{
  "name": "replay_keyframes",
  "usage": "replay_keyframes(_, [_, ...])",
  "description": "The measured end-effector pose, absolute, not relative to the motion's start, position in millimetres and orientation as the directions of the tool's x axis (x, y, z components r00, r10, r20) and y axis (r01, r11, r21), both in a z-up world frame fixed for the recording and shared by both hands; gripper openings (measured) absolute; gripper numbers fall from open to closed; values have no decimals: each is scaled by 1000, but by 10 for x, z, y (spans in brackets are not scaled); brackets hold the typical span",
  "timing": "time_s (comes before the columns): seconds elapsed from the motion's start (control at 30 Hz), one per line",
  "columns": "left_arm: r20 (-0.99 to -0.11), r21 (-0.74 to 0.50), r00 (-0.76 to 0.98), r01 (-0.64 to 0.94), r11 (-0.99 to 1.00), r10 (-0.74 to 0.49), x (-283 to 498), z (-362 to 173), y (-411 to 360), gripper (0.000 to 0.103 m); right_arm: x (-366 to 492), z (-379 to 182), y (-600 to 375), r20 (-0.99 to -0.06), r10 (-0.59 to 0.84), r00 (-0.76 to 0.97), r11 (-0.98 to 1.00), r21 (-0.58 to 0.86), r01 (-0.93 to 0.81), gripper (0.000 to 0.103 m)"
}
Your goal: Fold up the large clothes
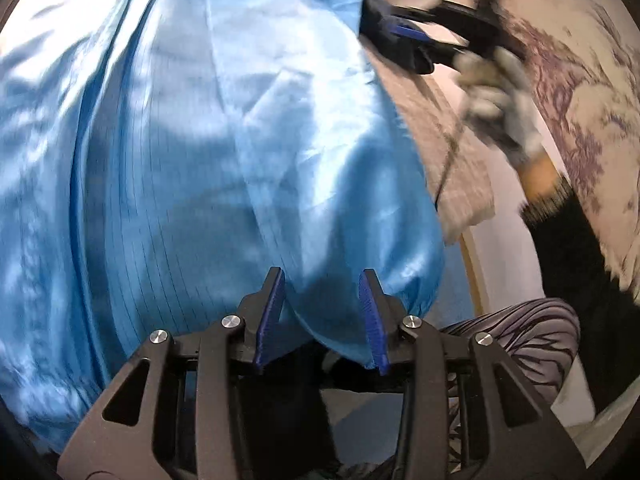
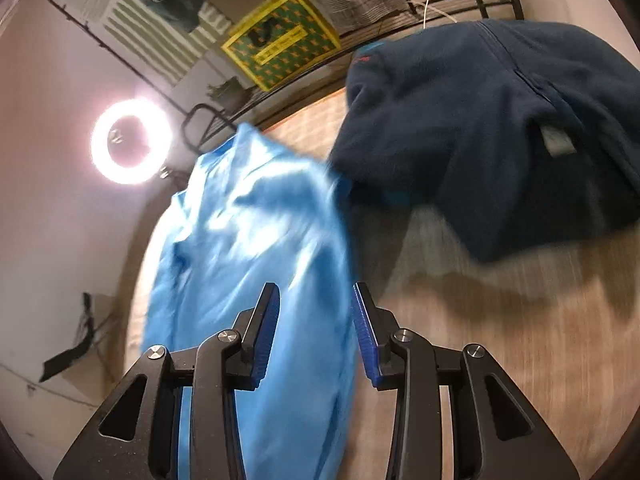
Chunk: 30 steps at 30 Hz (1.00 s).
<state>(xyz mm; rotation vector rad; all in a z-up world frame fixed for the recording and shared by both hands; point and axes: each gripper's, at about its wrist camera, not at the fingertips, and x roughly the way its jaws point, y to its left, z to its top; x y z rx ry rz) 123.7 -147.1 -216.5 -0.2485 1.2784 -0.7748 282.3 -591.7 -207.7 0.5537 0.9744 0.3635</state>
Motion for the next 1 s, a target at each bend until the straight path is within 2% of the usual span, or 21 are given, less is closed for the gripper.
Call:
replay_keyframes(0.23, [-771, -557, 100, 373, 742, -629, 1099, -2188, -1550, 38, 1766, -2287, -5520, -795, 495, 351, 863, 495, -97, 36])
replay_keyframes(0.4, [-776, -553, 124, 336, 762, -618, 939, -2160, -1501, 38, 1263, -2580, -5243, -823, 515, 240, 855, 514, -70, 36])
replay_keyframes(0.5, [-785, -533, 143, 339, 775, -602, 925, -2183, -1530, 38, 1063, -2661, -5102, -863, 457, 214, 889, 444, -111, 35])
replay_keyframes(0.53, [-784, -531, 149, 345, 774, -603, 917, -2178, -1552, 38, 1007, -2678, -5069, -877, 425, 223, 905, 409, -117, 29])
replay_keyframes(0.57, [-780, -532, 147, 354, 769, -608, 922, -2167, -1596, 30, 961, -2661, -5062, -882, 406, 241, 914, 389, -117, 26])
replay_keyframes(0.6, [-779, -534, 138, 367, 762, -612, 929, -2169, -1632, 17, 940, -2655, -5071, -879, 414, 237, 910, 399, -107, 15])
replay_keyframes(0.63, [-782, -534, 121, 375, 758, -611, 944, -2197, -1687, 0, 913, -2646, -5100, -869, 434, 237, 901, 425, -91, 10])
replay_keyframes(0.77, [-767, -555, 116, 374, 743, -631, 945, -2141, -1685, 0, 775, -2614, -5176, -859, 448, 247, 891, 451, -47, 7])
replay_keyframes(0.87, [-791, -483, 179, 405, 776, -585, 911, -2023, -1535, 0, 648, -2601, -5107, -861, 451, 236, 892, 447, -74, 7])
replay_keyframes(1.0, [-811, -461, 177, 393, 796, -557, 977, -2055, -1401, 0, 697, -2504, -5045, -852, 460, 248, 888, 442, -128, 7])
